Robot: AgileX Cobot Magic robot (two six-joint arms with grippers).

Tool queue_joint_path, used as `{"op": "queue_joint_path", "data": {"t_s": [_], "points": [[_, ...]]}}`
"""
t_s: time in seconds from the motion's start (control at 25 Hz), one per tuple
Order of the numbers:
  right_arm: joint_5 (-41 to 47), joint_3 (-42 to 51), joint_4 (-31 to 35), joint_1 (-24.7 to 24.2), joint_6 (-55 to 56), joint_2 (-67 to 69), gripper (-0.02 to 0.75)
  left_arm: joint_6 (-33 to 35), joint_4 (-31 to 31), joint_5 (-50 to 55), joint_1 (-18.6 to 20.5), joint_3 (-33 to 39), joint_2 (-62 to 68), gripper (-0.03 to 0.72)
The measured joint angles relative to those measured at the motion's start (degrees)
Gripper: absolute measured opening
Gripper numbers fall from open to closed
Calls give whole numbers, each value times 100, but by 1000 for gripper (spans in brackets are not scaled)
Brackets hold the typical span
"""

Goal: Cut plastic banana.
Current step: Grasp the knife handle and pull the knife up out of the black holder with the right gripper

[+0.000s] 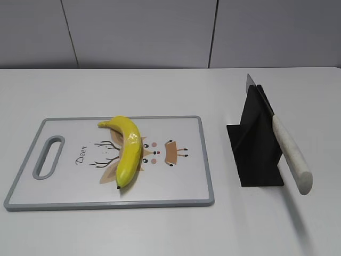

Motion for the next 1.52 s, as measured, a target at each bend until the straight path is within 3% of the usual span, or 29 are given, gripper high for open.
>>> {"op": "queue_joint_path", "data": {"t_s": [1.52], "points": [[0,0,0,0,0,0,554,0,-10,0,0,0,0,578]]}}
